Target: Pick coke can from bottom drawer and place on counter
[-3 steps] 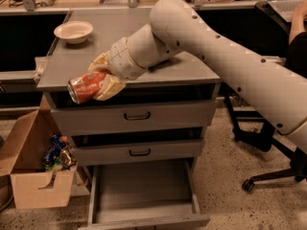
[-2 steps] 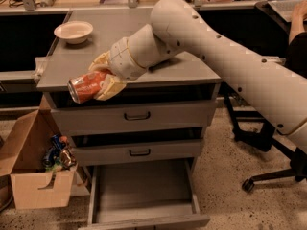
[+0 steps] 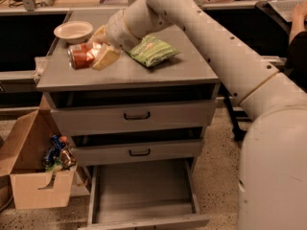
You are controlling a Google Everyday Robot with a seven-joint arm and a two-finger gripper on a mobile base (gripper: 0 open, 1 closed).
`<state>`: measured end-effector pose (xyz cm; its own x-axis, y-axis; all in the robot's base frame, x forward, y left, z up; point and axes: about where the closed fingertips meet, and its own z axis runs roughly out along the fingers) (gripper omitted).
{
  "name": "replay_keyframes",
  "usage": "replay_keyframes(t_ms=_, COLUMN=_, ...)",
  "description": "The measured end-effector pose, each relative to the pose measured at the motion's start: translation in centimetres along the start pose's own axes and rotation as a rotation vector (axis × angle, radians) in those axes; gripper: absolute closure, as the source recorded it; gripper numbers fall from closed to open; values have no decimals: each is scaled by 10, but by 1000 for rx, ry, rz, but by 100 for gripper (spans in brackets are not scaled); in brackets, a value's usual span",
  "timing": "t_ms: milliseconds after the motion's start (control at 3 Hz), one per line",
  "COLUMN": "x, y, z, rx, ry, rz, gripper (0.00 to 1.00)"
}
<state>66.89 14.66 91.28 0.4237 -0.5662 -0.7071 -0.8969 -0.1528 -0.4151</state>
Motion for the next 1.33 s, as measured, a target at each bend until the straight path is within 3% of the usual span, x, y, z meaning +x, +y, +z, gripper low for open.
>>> replay_keyframes(t_ms=333, x=21, y=-40, z=-5, rx=82, ry=4, rz=138, gripper=100)
replay_keyframes(t_ms=667, x=45, y=-82, z=-6, rx=202, ry=8, rz=278, gripper=100)
replay_keyframes(t_ms=1000, x=85, y=-114, z=7, rx=241, ry=42, rz=442, gripper=73)
replay_keyframes(t_ms=1333, x=104, y=-119, z=20, rx=215, ry=74, rz=506, gripper=49)
